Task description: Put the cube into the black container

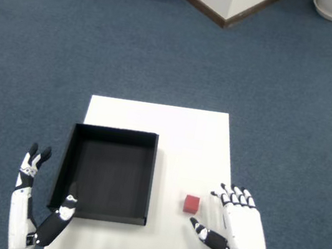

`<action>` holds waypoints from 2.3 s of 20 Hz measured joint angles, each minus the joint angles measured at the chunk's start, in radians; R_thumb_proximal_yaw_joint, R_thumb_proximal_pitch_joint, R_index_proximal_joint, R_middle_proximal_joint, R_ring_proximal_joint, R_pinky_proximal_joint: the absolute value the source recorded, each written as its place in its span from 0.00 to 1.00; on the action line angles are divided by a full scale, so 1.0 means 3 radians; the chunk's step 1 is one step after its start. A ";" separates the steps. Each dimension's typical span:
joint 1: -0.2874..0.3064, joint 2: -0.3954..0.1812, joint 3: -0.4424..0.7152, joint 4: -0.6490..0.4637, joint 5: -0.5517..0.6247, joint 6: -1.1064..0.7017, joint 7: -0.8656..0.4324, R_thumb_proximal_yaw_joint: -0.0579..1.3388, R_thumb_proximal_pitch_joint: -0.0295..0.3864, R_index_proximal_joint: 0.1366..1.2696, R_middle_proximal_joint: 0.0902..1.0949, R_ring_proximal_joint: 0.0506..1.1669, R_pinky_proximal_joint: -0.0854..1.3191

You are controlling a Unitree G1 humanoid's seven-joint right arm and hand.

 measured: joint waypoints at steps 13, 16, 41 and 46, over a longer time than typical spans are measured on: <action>-0.0219 0.0371 0.0005 0.0928 0.0001 -0.0205 0.0293 0.41 0.05 0.28 0.12 0.13 0.05; -0.0228 0.0408 -0.0013 0.1016 0.0017 -0.0227 0.0336 0.41 0.05 0.28 0.12 0.14 0.05; -0.0335 0.0631 0.0149 0.1061 -0.0214 -0.0461 -0.0025 0.40 0.06 0.27 0.11 0.12 0.05; -0.0366 0.0645 0.0200 0.1001 -0.0271 -0.0527 -0.0219 0.39 0.07 0.27 0.11 0.12 0.04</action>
